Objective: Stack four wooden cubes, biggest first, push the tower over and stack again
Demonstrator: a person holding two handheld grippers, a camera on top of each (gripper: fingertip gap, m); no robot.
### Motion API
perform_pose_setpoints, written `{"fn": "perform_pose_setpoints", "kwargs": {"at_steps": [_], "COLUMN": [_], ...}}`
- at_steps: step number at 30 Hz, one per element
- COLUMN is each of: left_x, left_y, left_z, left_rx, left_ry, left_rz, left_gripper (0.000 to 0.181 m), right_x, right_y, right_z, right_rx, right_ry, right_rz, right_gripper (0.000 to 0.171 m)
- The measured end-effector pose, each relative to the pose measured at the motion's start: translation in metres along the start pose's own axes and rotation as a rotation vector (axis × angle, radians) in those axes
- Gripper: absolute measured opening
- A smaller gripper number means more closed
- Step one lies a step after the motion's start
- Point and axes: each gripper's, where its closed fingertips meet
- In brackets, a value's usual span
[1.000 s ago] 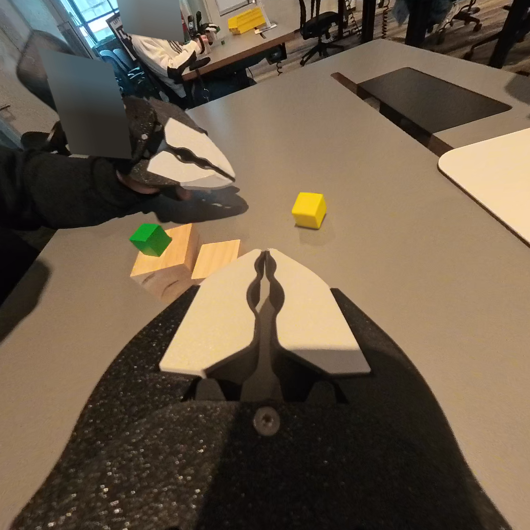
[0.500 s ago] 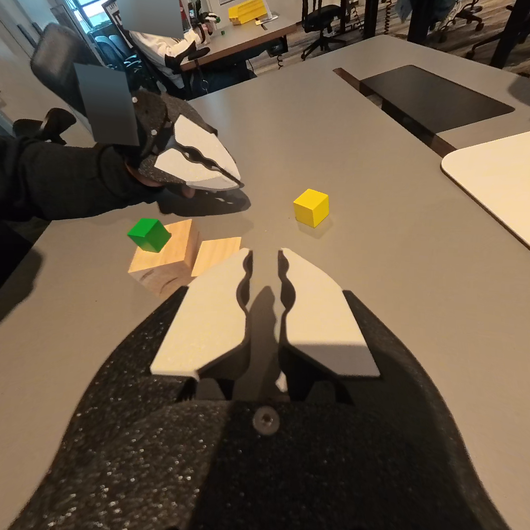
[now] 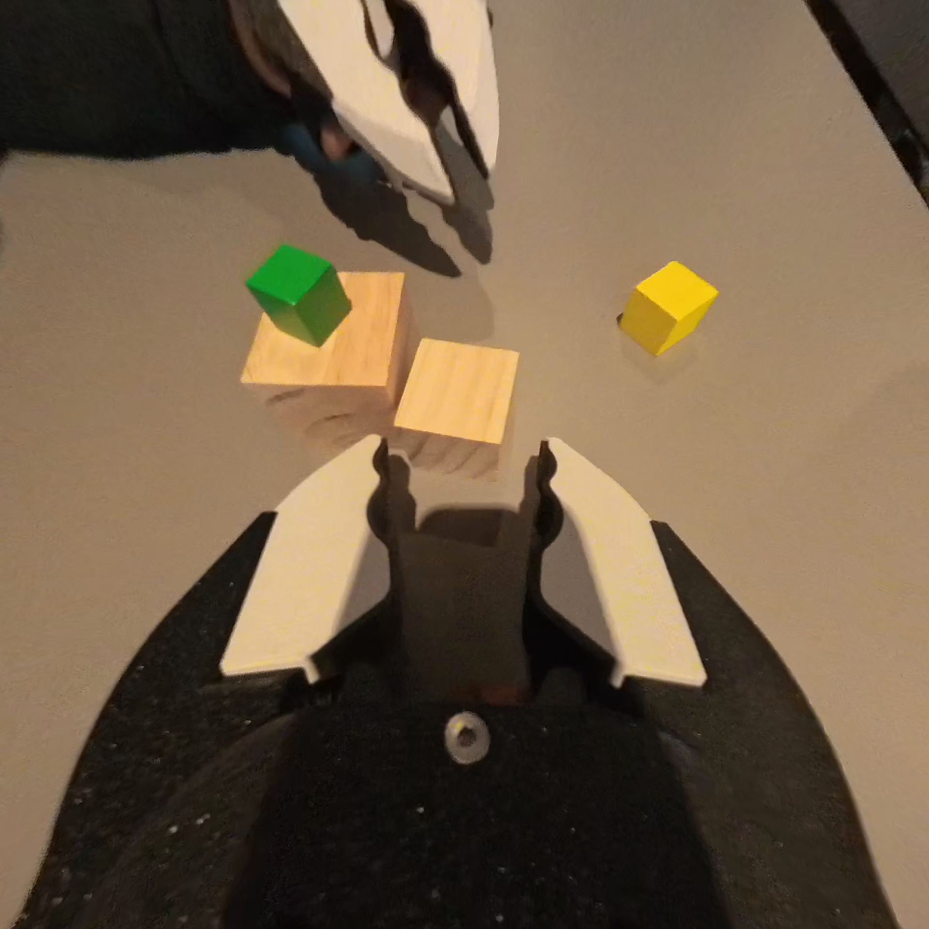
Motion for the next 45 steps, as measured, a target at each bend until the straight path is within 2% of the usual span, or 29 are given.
{"fn": "perform_pose_setpoints", "kwargs": {"at_steps": [1, 4, 6, 11, 15, 28, 32, 37, 45], "left_x": [-0.003, -0.021, -0.036, -0.064, -0.071, -0.078, -0.08, -0.067, -0.007], "left_y": [-0.008, -0.036, -0.048, -0.041, -0.035, -0.037, -0.036, -0.041, -0.024], "left_z": [0.003, 0.009, 0.01, -0.003, -0.012, -0.021, -0.021, -0.017, -0.005], "left_rx": [-0.051, -0.211, -0.257, -0.181, -0.135, -0.092, -0.082, -0.126, -0.094], "left_ry": [0.028, 0.15, 0.213, 0.206, 0.186, 0.181, 0.19, 0.154, -0.064], "left_rz": [0.026, 0.149, 0.16, -0.038, -0.113, -0.037, -0.041, 0.017, 0.049], "left_gripper": [0.013, 0.014, 0.019, 0.04, 0.047, 0.041, 0.03, 0.03, 0.03], "right_x": [0.001, 0.0, -0.001, 0.0, 0.0, -0.002, -0.001, -0.002, -0.018], "right_y": [0.001, -0.001, -0.001, 0.005, 0.009, 0.011, 0.012, 0.014, 0.016], "right_z": [-0.001, 0.0, 0.001, -0.005, -0.009, -0.011, -0.012, -0.014, -0.012], "right_rx": [0.013, -0.004, -0.012, 0.05, 0.097, 0.116, 0.121, 0.147, 0.151], "right_ry": [0.001, -0.005, -0.01, 0.007, 0.023, 0.029, 0.023, 0.04, 0.127], "right_rz": [0.013, -0.006, -0.022, 0.011, 0.027, 0.015, 0.018, 0.027, -0.05], "right_gripper": [0.057, 0.058, 0.058, 0.059, 0.06, 0.056, 0.056, 0.055, 0.042]}}
Point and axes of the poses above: each gripper's, where its closed fingertips meet, z back along the fingers, y out of its underside, x = y × z across the jaws, and after that the axes turned 3 degrees about -y, right-handed
